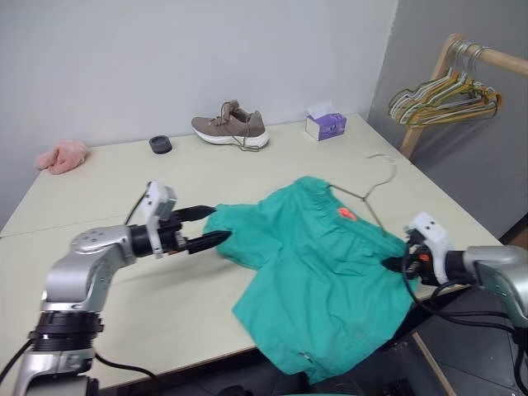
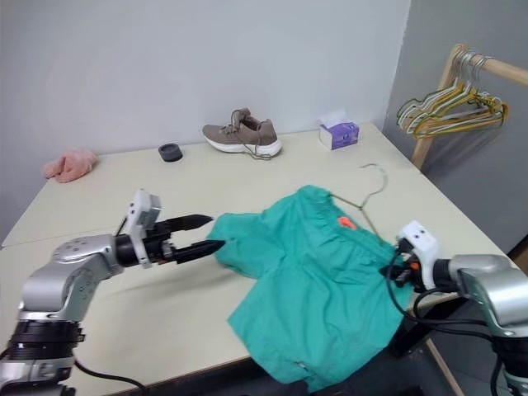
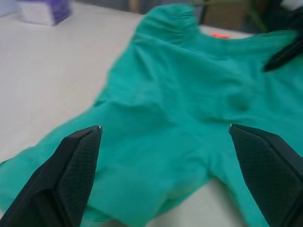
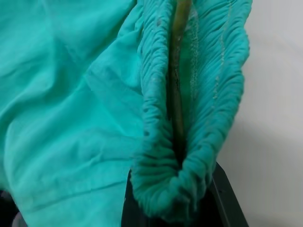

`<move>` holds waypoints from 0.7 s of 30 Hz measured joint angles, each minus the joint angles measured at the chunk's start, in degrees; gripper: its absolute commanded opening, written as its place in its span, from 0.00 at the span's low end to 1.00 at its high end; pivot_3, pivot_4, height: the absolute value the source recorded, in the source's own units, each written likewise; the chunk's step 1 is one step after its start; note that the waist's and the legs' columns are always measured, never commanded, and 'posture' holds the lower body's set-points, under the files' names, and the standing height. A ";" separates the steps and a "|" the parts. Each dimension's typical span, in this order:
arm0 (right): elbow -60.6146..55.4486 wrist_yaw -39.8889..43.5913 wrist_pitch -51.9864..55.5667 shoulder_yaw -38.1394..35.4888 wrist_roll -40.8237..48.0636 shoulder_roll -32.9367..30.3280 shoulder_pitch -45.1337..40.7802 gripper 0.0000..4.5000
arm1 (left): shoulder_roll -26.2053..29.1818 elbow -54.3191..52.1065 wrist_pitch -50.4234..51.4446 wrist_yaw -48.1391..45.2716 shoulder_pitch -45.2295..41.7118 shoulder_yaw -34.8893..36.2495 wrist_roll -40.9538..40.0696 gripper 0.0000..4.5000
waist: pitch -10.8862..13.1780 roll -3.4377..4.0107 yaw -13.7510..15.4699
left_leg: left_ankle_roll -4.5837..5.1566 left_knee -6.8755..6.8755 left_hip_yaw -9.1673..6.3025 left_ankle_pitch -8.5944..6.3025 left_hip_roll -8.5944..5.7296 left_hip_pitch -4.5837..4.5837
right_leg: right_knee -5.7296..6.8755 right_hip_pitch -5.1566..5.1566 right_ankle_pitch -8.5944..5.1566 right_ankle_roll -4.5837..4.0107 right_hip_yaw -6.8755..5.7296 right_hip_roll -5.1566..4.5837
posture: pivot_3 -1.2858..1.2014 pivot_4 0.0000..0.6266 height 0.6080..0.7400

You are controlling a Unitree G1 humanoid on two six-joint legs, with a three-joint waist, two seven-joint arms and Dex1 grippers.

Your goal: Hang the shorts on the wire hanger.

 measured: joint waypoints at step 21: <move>9.10 -29.08 10.54 -32.70 -7.26 -2.66 -7.35 0.00 | -16.42 -10.04 -3.75 9.21 -15.03 -17.55 8.19 0.99 | -0.07 0.15 -8.87 | 0.36 -0.14 0.41 -0.23 -0.02 0.20 | -0.10 0.42 -0.26 0.27 0.09 0.15 | 0.32 0.03 1.00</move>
